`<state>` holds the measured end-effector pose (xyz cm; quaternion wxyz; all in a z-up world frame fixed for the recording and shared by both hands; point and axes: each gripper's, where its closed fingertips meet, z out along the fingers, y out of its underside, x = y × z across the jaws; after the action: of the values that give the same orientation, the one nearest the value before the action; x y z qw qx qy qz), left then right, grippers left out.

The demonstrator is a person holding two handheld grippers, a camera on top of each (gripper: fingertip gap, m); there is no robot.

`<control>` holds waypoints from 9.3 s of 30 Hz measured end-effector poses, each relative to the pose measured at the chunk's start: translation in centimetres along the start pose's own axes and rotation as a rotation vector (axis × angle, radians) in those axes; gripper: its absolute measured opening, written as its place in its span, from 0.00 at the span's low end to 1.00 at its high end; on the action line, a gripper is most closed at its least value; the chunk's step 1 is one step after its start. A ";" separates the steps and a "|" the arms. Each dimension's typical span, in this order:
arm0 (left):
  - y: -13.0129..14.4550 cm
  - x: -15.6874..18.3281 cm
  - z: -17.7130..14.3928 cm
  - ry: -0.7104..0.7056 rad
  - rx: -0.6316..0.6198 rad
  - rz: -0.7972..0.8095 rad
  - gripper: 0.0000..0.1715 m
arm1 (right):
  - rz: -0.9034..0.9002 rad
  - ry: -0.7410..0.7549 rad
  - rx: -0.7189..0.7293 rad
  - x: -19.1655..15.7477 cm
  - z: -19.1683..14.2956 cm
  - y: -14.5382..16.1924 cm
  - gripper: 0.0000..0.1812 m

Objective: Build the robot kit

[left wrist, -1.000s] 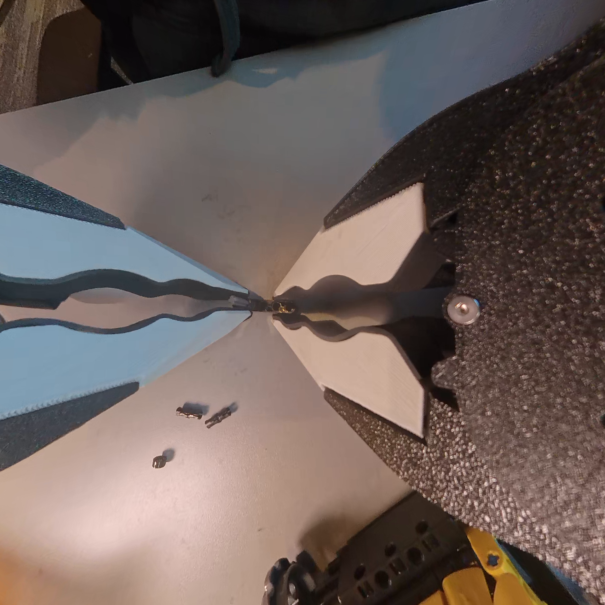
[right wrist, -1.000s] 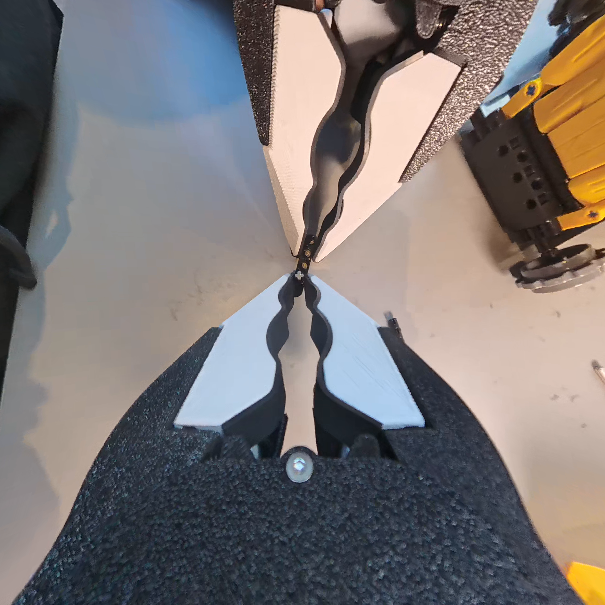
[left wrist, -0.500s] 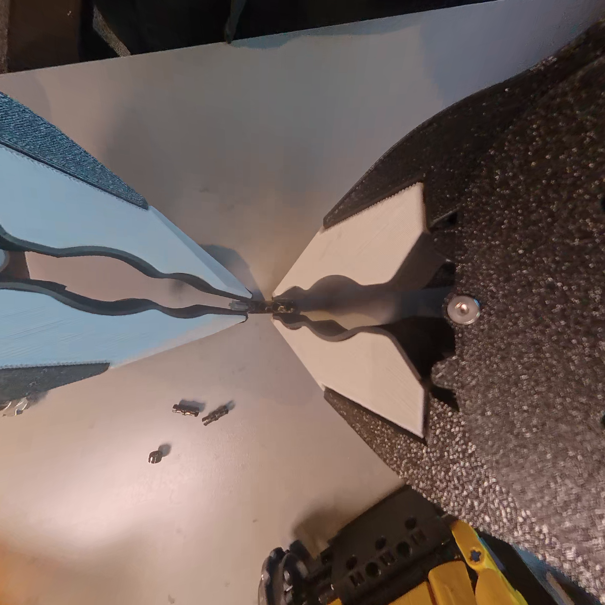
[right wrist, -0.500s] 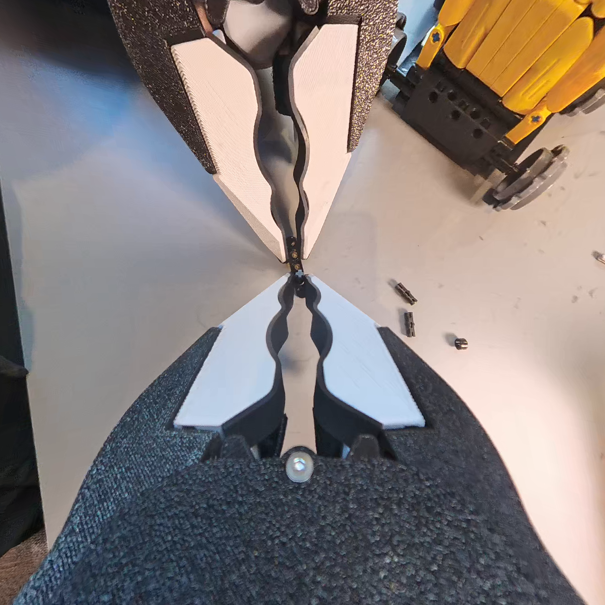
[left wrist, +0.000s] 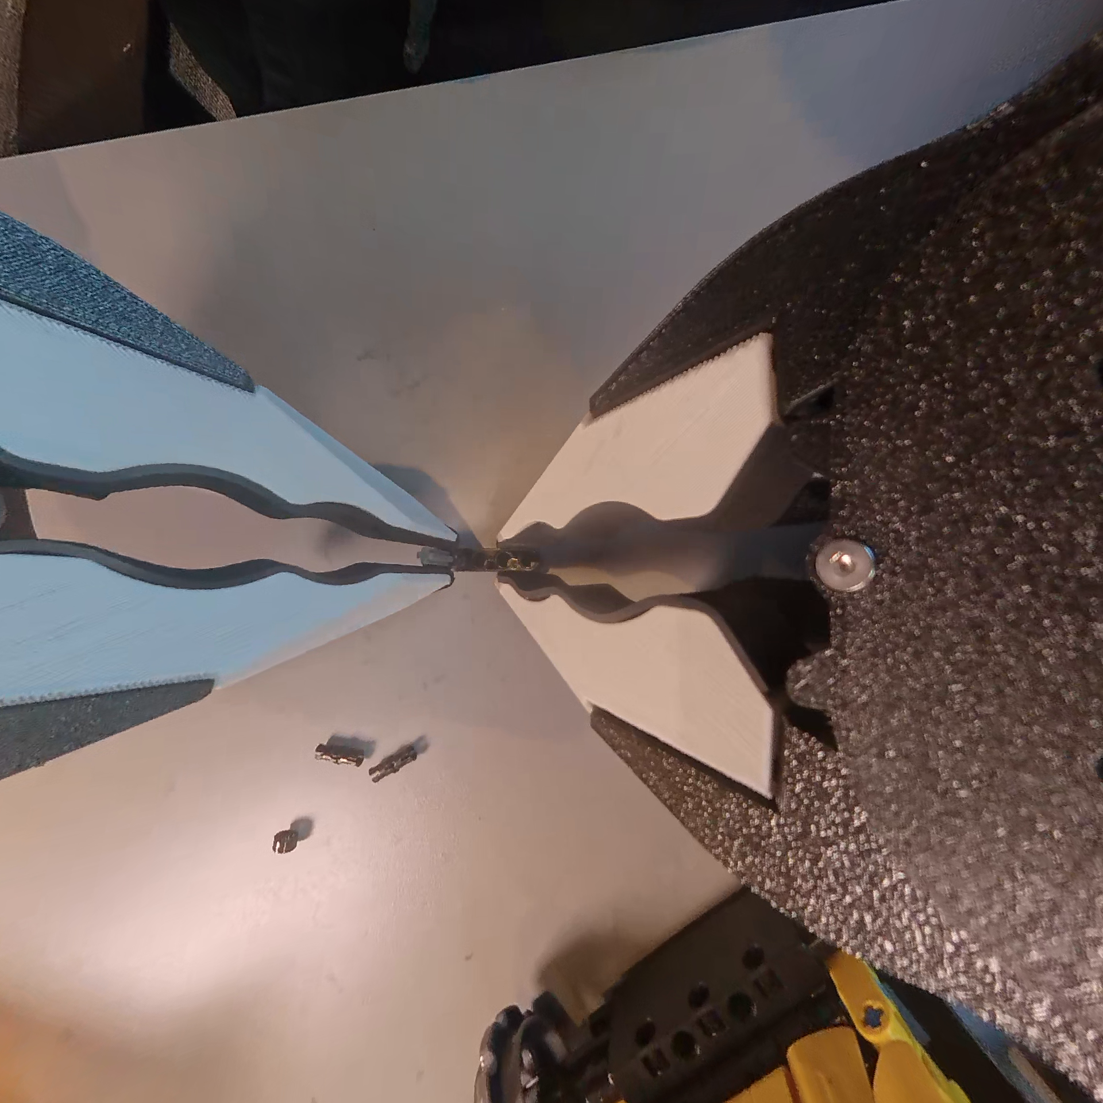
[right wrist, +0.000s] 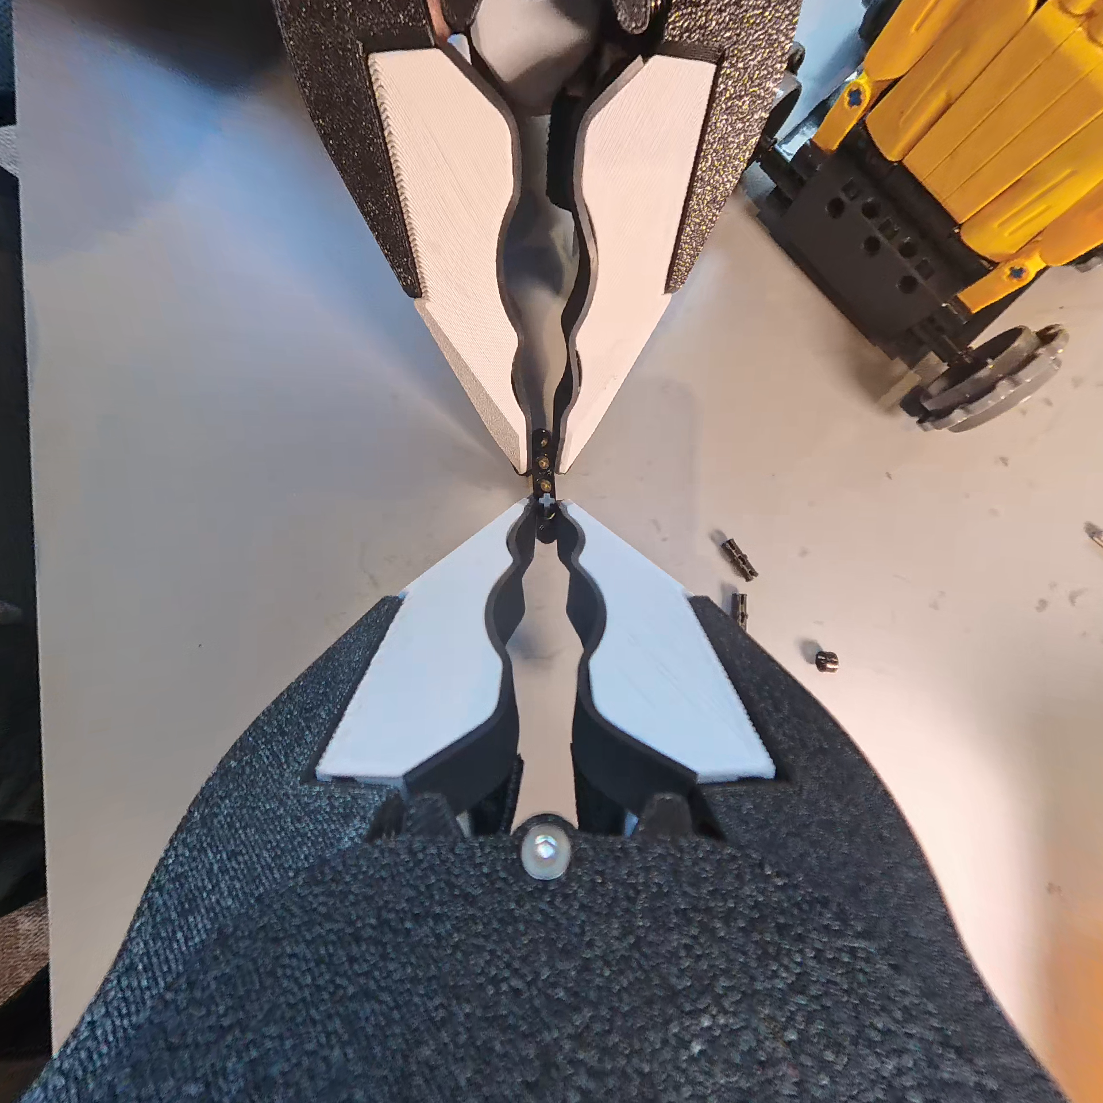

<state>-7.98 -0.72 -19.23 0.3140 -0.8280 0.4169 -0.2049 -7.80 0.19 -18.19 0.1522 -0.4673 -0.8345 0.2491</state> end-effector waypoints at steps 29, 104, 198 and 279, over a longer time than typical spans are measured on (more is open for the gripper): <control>0.0 3.7 -0.1 0.152 -0.027 0.117 0.15 | 0.219 0.132 0.110 -1.3 0.2 1.0 0.13; -7.3 2.7 -6.1 0.298 0.525 -0.151 0.04 | -0.260 0.186 0.390 -1.4 -6.9 -5.2 0.02; -1.0 0.7 -0.9 -0.037 0.086 0.251 0.00 | -0.026 0.282 0.605 3.9 -6.7 -1.3 0.03; -1.2 0.2 0.6 -0.028 0.079 0.153 0.04 | 0.133 0.136 0.197 3.4 -2.3 3.7 0.08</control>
<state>-6.83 -0.13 -18.76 0.3670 -0.7835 0.4661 -0.1850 -5.86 5.29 -18.27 0.2367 -0.5200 -0.7611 0.3071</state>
